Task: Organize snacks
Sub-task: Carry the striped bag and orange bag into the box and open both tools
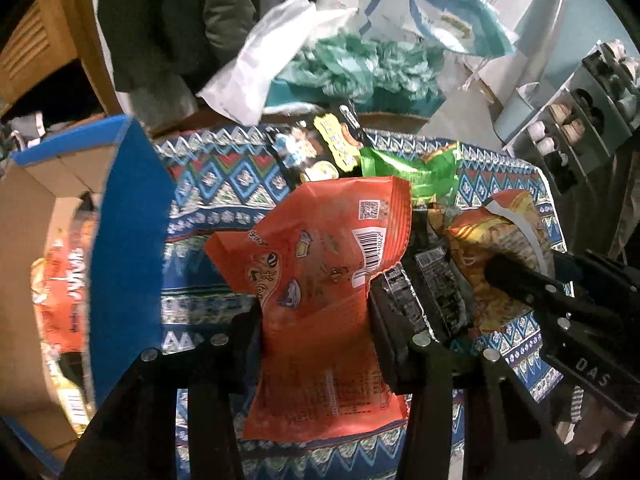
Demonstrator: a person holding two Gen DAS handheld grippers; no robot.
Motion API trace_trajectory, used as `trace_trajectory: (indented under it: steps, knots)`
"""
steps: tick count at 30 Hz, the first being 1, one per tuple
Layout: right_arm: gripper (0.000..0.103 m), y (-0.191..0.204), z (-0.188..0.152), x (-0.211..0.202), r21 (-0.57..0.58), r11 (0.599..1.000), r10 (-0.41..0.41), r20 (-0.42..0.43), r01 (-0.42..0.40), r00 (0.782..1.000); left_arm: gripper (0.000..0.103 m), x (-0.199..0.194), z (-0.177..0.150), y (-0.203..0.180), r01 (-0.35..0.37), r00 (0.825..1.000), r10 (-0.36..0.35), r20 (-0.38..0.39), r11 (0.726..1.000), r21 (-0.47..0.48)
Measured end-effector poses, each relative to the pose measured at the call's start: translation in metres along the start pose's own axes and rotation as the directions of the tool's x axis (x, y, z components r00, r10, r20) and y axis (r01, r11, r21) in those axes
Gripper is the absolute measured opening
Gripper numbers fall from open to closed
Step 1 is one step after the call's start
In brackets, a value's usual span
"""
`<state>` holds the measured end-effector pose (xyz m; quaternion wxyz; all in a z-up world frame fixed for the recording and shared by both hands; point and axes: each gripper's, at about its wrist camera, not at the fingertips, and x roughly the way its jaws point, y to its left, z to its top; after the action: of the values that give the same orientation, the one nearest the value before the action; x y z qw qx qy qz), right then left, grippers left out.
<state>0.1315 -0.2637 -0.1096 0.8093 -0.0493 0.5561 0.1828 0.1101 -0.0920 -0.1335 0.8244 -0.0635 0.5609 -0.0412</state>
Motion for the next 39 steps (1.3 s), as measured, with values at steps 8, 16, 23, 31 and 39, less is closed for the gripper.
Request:
trace_trajectory:
  steps: [8,16,23,31,39]
  knots:
    - [0.038,0.026,0.01,-0.019,-0.03,0.999,0.032,0.038,-0.031,0.999,0.048,-0.037,0.004,0.014,-0.013,0.998,0.013,0.06,1.0,0.002]
    - [0.038,0.054,0.02,-0.028,-0.065,0.996,0.068,0.062,-0.064,0.996,0.048,-0.068,0.005,0.032,-0.027,0.994,0.027,0.107,1.0,-0.008]
    - [0.038,0.086,0.033,-0.037,-0.109,0.989,0.105,0.087,-0.096,0.991,0.048,-0.087,-0.001,0.052,-0.033,0.991,0.037,0.132,0.999,-0.032]
    - [0.038,0.127,0.046,-0.041,-0.175,0.976,0.149,0.096,-0.13,0.984,0.048,-0.11,-0.005,0.084,-0.036,0.985,0.049,0.163,0.996,-0.08]
    - [0.038,0.167,0.055,-0.038,-0.224,0.96,0.193,0.083,-0.171,0.978,0.048,-0.131,-0.01,0.131,-0.03,0.98,0.062,0.192,0.986,-0.167]
